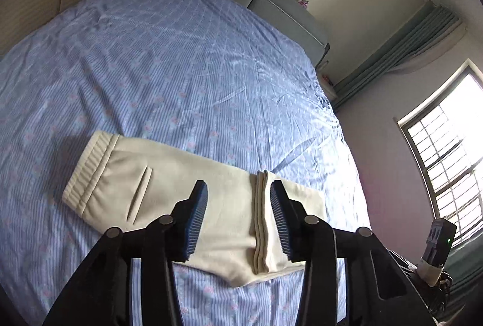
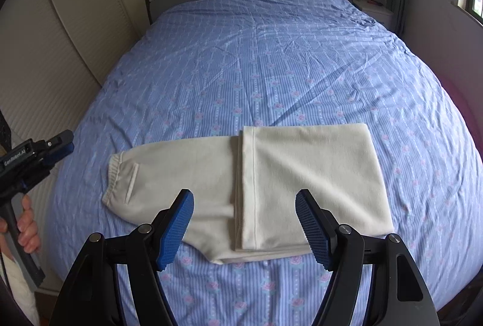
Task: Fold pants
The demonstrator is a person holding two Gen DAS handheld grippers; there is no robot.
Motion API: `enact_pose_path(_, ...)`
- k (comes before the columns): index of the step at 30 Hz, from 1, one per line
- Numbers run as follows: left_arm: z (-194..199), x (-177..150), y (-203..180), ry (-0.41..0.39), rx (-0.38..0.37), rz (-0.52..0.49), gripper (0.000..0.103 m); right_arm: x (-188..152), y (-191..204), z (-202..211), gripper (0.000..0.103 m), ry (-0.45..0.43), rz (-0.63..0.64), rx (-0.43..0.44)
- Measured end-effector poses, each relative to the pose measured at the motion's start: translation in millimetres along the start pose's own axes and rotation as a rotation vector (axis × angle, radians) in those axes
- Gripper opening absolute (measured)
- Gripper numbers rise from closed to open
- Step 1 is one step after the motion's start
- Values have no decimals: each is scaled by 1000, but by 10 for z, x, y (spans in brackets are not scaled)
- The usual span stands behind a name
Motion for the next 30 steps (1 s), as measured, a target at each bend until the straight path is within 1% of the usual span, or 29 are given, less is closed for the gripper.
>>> enact_pose_path(1, 19, -18, 85, -4, 3, 17, 57, 0, 51, -23, 71, 7, 4, 13)
enact_pose_path(2, 14, -56, 191, -5, 7, 36, 63, -5, 98, -48, 71, 14, 11, 26)
enact_pose_path(5, 42, -139, 589, 10, 26, 116, 73, -3, 319, -137, 71, 36, 59, 57)
enact_pose_path(8, -12, -210, 1052, 28, 57, 216, 73, 2, 578, -235, 71, 58, 117, 80)
enact_pose_path(13, -237, -319, 1689, 29, 78, 351, 74, -24, 1035, -498, 71, 100, 209, 93)
enact_pose_path(17, -454, -332, 2047, 33, 60, 443, 74, -59, 1372, -829, 71, 149, 287, 115)
enact_pose_path(20, -574, -288, 2242, 26, 33, 498, 74, -57, 1546, -1057, 71, 186, 309, 138)
enact_pose_path(22, -663, -251, 2344, 25, 46, 507, 74, -34, 1614, -1178, 71, 198, 306, 150)
enact_pose_path(25, -826, -205, 2444, 47, 81, 504, 73, 31, 1659, -1314, 71, 204, 293, 147)
enact_pose_path(27, -923, -166, 2465, 63, 72, 502, 73, 99, 1669, -1396, 71, 206, 281, 137)
enact_pose_path(30, -1042, -78, 2442, 58, 72, 500, 74, 197, 1661, -1493, 71, 208, 261, 141)
Point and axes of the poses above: each gripper's, at about its wrist camera, not at the fingertips, and z roughly against the way its jaws point, y to its left, x to its top, the point moved 3 cm from there along -z, roughly the way its jaws point, and after that the axes turned 12 degrees about z, right-handed, at the moved point
